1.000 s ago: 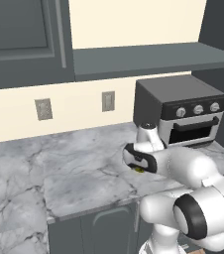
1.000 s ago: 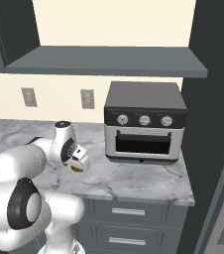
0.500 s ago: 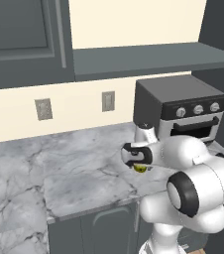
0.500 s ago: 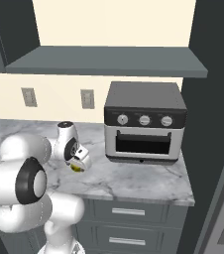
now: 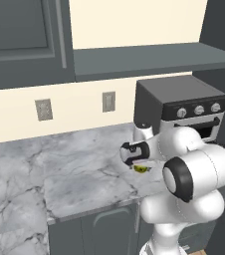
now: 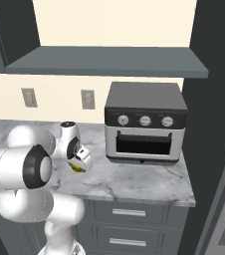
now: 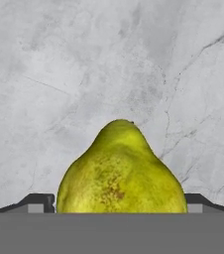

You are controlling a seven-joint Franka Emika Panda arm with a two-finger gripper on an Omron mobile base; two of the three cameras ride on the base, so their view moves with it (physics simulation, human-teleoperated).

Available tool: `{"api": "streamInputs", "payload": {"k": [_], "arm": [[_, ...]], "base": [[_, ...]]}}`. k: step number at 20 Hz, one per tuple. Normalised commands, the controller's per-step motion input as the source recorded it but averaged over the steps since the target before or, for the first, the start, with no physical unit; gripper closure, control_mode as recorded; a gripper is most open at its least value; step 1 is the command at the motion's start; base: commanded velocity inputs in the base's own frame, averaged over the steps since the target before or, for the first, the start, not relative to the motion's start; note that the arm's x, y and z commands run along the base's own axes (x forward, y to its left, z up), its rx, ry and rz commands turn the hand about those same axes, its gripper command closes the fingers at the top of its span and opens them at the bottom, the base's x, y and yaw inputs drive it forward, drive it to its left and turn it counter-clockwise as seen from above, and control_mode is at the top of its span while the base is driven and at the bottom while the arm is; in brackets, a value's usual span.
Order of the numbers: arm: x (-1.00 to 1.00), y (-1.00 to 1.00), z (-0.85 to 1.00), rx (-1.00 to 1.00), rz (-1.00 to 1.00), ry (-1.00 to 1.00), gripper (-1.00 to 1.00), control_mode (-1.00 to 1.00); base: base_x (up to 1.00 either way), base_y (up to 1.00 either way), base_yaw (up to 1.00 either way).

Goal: Place the beer and liquor on the top shelf of the fridge to keep them out of children's reach, and place the pear on lower shelves for easy access.

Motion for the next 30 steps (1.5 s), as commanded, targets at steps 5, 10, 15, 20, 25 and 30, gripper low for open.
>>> {"api": "streamInputs", "payload": {"k": [5, 10, 15, 20, 25, 30], "arm": [[0.01, 0.00, -0.27, 0.00, -0.03, 0.06, 1.00, -1.00], [-0.39, 0.00, -0.07, 0.00, 0.00, 0.01, 1.00, -1.00], [-0.81, 0.00, 0.62, 0.00, 0.10, -0.17, 1.00, -1.00], [-0.66, 0.00, 0.98, 0.00, 0.14, -0.15, 1.00, -1.00], [-0.80, 0.00, 1.00, 0.00, 0.15, -0.18, 1.00, -1.00], [-0.71, 0.00, 1.00, 0.00, 0.12, -0.17, 1.00, -1.00]], "base": [[0.00, 0.00, 0.00], [0.00, 0.00, 0.00], [0.00, 0.00, 0.00], [0.00, 0.00, 0.00], [0.00, 0.00, 0.00], [0.00, 0.00, 0.00]]}}
